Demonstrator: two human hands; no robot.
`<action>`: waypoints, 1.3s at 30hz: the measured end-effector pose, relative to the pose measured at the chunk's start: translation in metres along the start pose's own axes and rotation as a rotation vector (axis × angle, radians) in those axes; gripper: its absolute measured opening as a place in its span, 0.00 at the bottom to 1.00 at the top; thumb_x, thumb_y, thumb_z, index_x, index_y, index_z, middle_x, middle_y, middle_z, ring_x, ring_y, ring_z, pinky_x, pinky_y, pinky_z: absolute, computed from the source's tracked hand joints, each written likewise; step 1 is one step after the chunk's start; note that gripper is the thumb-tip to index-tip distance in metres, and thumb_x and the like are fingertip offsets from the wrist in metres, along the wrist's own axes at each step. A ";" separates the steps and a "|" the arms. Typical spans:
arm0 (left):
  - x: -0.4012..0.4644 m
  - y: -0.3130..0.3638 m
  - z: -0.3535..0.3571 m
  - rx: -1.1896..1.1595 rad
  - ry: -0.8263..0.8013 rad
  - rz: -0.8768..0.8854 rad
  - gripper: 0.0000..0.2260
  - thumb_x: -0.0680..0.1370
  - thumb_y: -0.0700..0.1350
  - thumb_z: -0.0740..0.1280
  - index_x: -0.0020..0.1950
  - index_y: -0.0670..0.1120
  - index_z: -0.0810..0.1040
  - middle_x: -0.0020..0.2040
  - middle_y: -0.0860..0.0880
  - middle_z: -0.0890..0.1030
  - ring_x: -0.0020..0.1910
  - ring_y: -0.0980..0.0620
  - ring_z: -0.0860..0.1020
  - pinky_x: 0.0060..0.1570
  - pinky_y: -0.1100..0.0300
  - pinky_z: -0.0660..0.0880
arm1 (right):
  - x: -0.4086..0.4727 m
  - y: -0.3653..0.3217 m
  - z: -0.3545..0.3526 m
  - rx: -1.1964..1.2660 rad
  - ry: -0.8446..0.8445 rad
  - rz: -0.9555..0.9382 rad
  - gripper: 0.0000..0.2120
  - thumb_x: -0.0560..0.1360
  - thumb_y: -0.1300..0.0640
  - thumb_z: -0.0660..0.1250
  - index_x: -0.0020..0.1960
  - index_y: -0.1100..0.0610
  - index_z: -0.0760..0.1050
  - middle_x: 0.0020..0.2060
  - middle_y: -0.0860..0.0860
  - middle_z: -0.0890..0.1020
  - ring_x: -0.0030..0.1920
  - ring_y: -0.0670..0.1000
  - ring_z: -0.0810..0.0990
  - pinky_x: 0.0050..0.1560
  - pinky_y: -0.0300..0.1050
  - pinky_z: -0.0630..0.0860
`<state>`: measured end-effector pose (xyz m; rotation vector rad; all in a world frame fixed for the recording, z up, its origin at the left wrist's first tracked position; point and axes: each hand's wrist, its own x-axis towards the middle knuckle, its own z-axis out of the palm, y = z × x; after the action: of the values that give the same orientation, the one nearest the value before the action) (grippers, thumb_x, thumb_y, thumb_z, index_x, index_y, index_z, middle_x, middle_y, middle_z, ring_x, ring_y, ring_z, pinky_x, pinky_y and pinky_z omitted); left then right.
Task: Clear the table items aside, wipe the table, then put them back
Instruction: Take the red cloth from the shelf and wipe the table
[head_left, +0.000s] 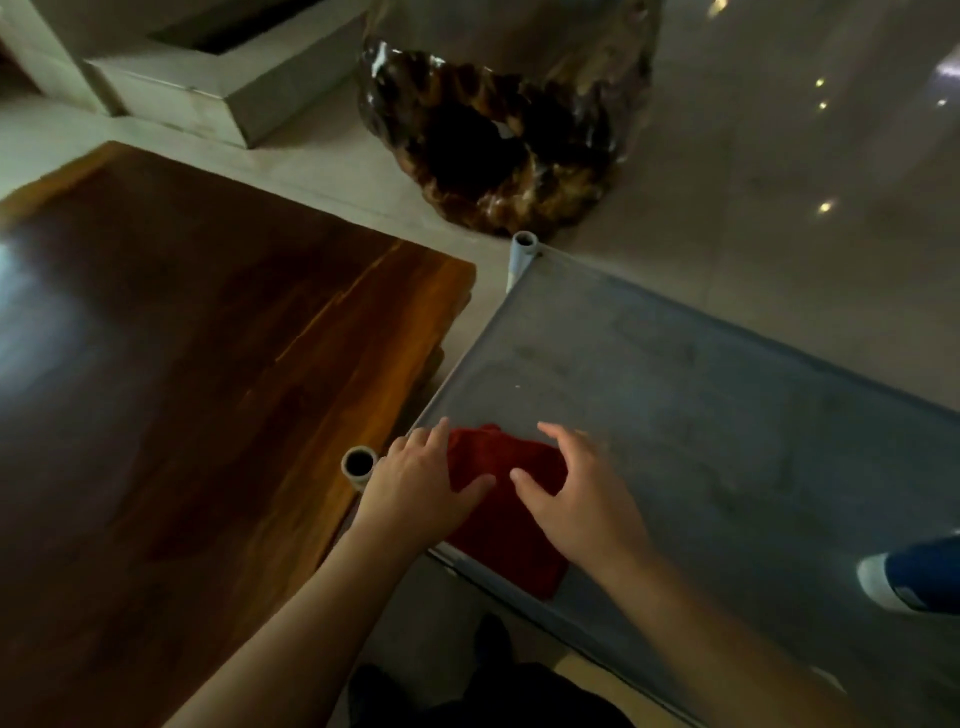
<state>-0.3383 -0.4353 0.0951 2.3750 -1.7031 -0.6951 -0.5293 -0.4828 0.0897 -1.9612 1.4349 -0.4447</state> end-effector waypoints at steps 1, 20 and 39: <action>0.006 0.001 0.005 0.045 -0.032 0.003 0.42 0.73 0.71 0.62 0.80 0.50 0.57 0.75 0.48 0.70 0.72 0.45 0.69 0.66 0.48 0.70 | 0.000 0.008 0.000 -0.014 0.008 0.030 0.30 0.75 0.39 0.68 0.74 0.48 0.68 0.65 0.47 0.75 0.64 0.47 0.75 0.53 0.37 0.69; 0.058 0.001 0.039 -0.118 -0.164 -0.149 0.10 0.73 0.50 0.72 0.50 0.49 0.74 0.41 0.53 0.75 0.37 0.55 0.76 0.30 0.61 0.71 | 0.009 0.046 0.041 0.000 0.038 0.441 0.25 0.75 0.47 0.73 0.69 0.52 0.72 0.61 0.53 0.81 0.60 0.54 0.80 0.47 0.40 0.70; 0.029 0.008 0.020 -0.597 -0.314 0.060 0.04 0.76 0.51 0.68 0.50 0.59 0.76 0.46 0.53 0.81 0.41 0.59 0.81 0.43 0.55 0.82 | 0.028 0.051 0.028 0.286 -0.115 0.549 0.23 0.65 0.57 0.79 0.60 0.57 0.80 0.45 0.51 0.85 0.45 0.51 0.84 0.43 0.44 0.79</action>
<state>-0.3463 -0.4620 0.0719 1.8623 -1.3856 -1.3945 -0.5390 -0.5097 0.0321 -1.2795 1.6512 -0.2604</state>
